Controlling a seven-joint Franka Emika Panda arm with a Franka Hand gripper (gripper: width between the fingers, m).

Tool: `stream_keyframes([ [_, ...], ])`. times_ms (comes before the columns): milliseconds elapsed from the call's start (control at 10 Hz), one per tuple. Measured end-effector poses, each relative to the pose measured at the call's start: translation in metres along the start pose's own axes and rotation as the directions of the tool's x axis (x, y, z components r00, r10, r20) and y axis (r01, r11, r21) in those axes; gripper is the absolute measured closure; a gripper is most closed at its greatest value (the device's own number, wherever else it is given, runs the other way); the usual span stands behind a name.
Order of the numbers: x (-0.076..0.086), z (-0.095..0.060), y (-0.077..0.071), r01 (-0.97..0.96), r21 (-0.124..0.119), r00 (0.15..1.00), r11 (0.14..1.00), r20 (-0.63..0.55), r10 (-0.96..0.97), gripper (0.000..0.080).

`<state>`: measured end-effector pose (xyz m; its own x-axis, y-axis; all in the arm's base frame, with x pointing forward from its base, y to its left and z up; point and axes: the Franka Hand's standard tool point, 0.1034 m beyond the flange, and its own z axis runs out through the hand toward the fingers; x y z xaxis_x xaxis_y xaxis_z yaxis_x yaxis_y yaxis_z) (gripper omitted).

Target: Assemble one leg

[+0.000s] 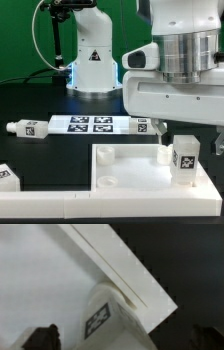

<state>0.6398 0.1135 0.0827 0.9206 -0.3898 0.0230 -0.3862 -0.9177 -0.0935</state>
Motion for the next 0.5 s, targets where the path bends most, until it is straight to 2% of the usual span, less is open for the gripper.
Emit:
stream_keyframes([
  [100,0.0035,0.0015,0.0038,0.189,-0.014,0.982,0.982,-0.007,-0.189,0.0151],
  [300,0.0040,0.0023,0.0043,0.221,-0.013,0.975,0.975,-0.005,-0.221,0.0173],
  [400,0.0039,0.0025,0.0045,0.200,-0.013,0.980,0.980,-0.005,-0.200,0.0301],
  [500,0.0039,0.0026,0.0047,0.191,-0.013,0.982,0.981,-0.005,-0.191,0.0301],
])
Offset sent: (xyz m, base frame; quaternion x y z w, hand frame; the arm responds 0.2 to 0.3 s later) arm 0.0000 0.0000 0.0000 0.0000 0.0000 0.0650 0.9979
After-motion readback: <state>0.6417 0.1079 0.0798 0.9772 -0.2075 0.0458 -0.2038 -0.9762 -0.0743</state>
